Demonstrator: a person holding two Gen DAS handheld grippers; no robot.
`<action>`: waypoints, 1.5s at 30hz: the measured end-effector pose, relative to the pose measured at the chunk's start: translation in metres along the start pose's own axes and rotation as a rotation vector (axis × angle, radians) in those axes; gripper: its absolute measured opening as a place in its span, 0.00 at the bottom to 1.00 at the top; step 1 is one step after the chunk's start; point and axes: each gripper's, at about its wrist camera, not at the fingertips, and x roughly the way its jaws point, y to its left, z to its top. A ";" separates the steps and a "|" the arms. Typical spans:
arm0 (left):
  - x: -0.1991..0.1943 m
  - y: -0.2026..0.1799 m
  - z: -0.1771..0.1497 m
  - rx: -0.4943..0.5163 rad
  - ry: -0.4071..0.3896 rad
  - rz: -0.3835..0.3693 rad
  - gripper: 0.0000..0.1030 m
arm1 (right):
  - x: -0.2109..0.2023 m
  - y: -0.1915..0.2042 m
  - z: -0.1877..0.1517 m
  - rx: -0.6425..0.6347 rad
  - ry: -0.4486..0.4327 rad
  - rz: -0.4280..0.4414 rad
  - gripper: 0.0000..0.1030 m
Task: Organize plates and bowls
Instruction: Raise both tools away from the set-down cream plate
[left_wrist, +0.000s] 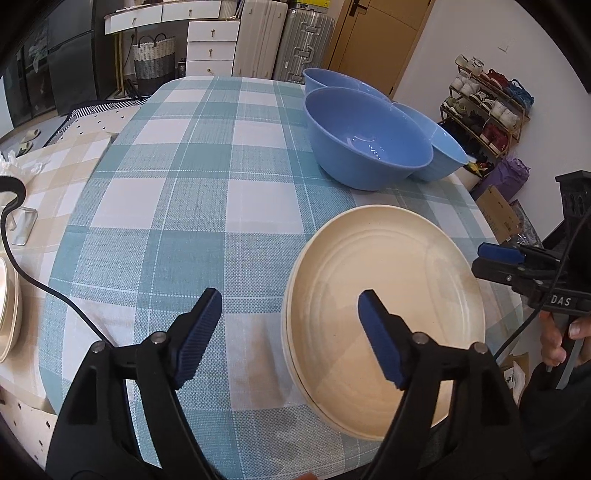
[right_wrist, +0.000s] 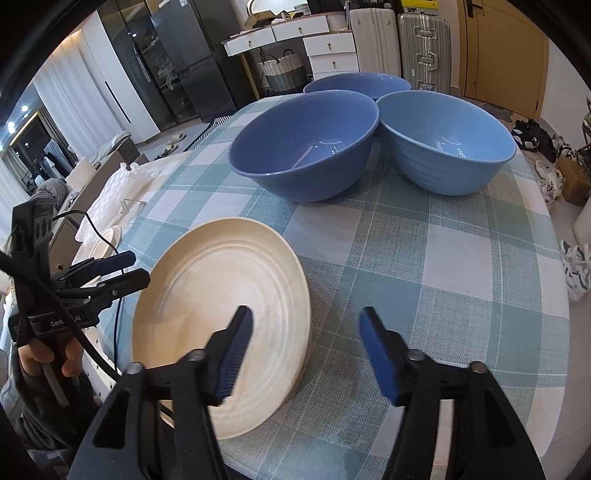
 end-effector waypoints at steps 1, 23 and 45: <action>-0.001 -0.001 0.000 0.000 0.002 -0.004 0.73 | -0.003 0.000 0.000 0.000 -0.008 0.006 0.73; -0.007 -0.009 0.001 0.042 -0.023 0.053 0.98 | -0.025 -0.008 -0.006 0.004 -0.048 0.010 0.88; -0.066 -0.026 0.048 0.061 -0.146 0.093 0.98 | -0.083 0.000 0.012 -0.038 -0.161 0.009 0.89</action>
